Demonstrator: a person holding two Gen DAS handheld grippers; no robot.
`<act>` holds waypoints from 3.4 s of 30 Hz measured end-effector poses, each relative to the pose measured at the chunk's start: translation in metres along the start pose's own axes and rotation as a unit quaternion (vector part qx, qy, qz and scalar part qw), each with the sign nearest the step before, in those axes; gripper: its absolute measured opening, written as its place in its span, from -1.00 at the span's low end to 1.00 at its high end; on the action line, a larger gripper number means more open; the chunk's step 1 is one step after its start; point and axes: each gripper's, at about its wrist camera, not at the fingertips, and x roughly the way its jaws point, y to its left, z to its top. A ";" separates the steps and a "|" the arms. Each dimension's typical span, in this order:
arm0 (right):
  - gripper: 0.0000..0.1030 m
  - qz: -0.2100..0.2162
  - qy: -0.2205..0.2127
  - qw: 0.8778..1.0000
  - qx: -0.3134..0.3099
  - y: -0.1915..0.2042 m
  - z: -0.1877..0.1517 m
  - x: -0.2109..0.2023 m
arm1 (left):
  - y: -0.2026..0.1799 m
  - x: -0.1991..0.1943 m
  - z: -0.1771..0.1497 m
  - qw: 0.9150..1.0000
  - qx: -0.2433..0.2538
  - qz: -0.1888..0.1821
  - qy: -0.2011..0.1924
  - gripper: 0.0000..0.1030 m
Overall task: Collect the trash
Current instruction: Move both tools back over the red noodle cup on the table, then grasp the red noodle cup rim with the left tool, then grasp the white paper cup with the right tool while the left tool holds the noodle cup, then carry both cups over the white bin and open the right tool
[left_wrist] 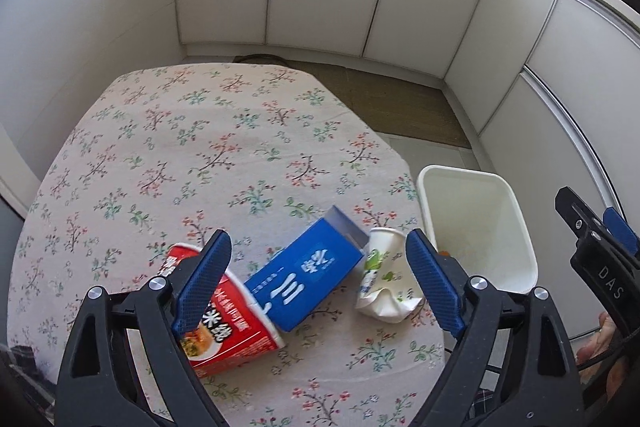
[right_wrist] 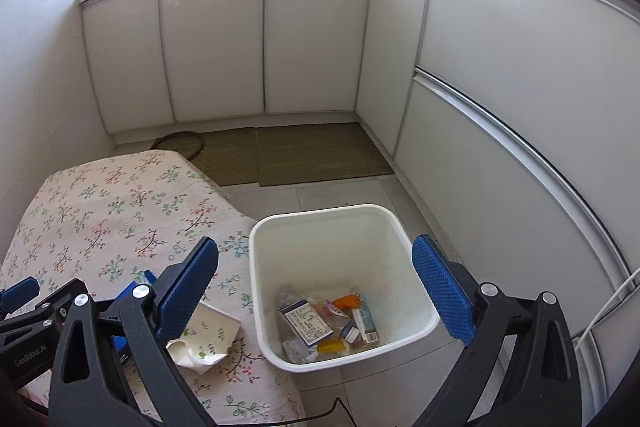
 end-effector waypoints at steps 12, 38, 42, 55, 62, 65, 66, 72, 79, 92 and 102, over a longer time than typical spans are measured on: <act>0.84 0.065 0.013 0.994 -0.090 0.081 -0.020 0.004 | 0.102 0.010 -0.018 0.991 -0.113 0.045 0.052 0.73; 0.84 0.106 0.066 0.989 -0.080 0.102 -0.023 0.028 | 0.159 0.064 -0.051 0.927 -0.329 -0.125 0.133 0.02; 0.84 0.141 0.119 0.982 -0.045 0.100 -0.027 0.044 | 0.162 0.051 -0.038 0.936 -0.305 -0.134 0.111 -0.05; 0.84 0.145 0.167 0.974 0.054 0.076 -0.015 0.077 | 0.177 -0.024 0.005 0.979 -0.199 -0.048 -0.020 -0.05; 0.84 0.160 0.263 0.936 0.171 0.024 -0.040 0.123 | 0.191 -0.018 0.004 0.977 -0.206 -0.052 -0.026 -0.05; 0.84 0.172 0.296 0.914 0.217 0.016 -0.055 0.138 | 0.194 -0.011 -0.001 0.975 -0.213 -0.063 -0.012 -0.05; 0.84 0.171 0.303 0.911 0.224 0.016 -0.059 0.140 | 0.196 -0.009 -0.002 0.975 -0.214 -0.065 -0.009 -0.05; 0.78 0.180 0.310 0.912 0.197 0.032 -0.072 0.141 | 0.199 -0.002 -0.004 0.973 -0.218 -0.077 -0.004 -0.04; -0.20 0.197 0.280 0.928 0.143 0.051 -0.063 0.131 | 0.202 -0.001 -0.004 0.972 -0.221 -0.076 -0.005 -0.04; -0.38 0.251 0.201 0.942 0.095 0.080 -0.028 0.089 | 0.203 -0.012 0.000 0.973 -0.219 -0.067 -0.026 -0.04; -0.38 0.252 0.103 0.959 0.081 0.070 0.010 0.046 | 0.187 -0.031 0.015 0.976 -0.202 -0.066 -0.055 -0.04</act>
